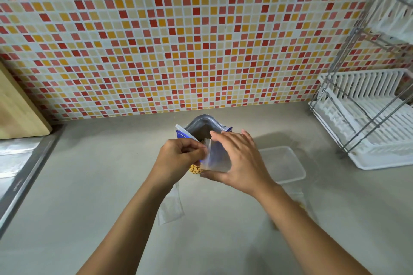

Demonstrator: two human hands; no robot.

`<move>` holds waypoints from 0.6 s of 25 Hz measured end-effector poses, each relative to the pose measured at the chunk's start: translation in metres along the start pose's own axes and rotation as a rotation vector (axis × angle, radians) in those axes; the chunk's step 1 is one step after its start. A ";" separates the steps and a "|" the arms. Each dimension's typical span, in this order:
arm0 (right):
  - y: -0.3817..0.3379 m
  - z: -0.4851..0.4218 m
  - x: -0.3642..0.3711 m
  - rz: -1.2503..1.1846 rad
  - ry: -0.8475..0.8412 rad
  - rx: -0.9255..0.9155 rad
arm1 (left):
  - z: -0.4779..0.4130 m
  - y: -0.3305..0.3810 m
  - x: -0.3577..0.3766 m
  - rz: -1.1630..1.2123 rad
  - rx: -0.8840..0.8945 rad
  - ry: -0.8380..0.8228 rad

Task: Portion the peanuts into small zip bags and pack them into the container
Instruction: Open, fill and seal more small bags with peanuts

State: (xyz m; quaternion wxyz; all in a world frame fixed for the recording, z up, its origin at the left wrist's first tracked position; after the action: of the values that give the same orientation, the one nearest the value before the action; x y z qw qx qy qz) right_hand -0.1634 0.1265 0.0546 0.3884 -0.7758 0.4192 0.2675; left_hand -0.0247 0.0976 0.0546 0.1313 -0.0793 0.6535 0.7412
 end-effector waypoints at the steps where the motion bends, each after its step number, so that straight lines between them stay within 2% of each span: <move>1: 0.000 -0.001 -0.002 -0.025 0.028 0.008 | 0.000 0.001 0.000 -0.002 0.004 -0.004; 13: 0.003 -0.001 -0.014 -0.204 0.137 0.042 | -0.002 0.002 0.004 -0.006 0.037 -0.045; 15: 0.010 -0.001 -0.015 -0.321 0.149 0.107 | -0.008 0.006 -0.007 0.022 0.090 0.055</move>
State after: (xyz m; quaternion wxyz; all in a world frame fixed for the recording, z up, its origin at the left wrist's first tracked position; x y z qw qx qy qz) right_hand -0.1790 0.1290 0.0623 0.4347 -0.8287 0.3312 0.1208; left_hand -0.0202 0.0879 0.0613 0.1087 -0.0866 0.6905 0.7099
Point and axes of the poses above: each hand's wrist, its own z-axis away from the middle knuckle, its own x-axis out of the palm, y = z × x, the point moved 8 cm from there along -z, towards the middle knuckle, and after that the axes turned 8 degrees about y, right-handed, at the moved point
